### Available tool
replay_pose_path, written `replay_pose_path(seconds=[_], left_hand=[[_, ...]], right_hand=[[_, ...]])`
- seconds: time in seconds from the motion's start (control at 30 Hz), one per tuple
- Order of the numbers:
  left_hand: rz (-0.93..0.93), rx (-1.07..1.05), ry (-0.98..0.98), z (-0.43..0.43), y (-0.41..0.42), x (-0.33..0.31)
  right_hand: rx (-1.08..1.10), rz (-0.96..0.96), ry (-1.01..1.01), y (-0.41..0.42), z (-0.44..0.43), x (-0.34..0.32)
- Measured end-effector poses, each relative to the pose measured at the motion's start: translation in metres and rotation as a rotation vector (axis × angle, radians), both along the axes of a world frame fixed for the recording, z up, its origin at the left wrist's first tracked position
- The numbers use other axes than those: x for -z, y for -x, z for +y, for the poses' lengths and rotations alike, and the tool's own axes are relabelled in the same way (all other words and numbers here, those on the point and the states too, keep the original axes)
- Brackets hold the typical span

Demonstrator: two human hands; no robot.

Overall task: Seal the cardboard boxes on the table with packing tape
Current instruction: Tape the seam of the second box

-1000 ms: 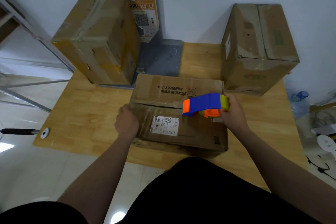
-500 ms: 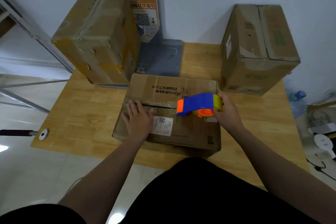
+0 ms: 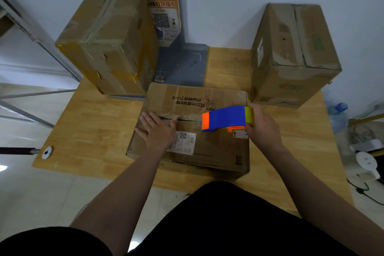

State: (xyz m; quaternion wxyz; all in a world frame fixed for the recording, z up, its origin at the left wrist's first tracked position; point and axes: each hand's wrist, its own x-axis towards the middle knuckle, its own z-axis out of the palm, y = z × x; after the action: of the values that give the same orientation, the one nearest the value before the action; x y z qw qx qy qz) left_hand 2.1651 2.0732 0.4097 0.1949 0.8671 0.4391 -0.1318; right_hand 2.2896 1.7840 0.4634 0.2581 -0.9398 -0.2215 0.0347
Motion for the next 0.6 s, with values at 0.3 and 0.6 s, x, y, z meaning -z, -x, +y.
replay_pose_path(seconds=[0.3, 0.6], left_hand=[[0.032, -0.028, 0.010, -0.002, -0.005, -0.002], [0.080, -0.038, -0.010, -0.006, -0.009, 0.000]], right_hand=[[0.121, -0.028, -0.059, -0.015, -0.030, -0.004], [0.281, 0.007, -0.010, -0.035, -0.081, 0.000]])
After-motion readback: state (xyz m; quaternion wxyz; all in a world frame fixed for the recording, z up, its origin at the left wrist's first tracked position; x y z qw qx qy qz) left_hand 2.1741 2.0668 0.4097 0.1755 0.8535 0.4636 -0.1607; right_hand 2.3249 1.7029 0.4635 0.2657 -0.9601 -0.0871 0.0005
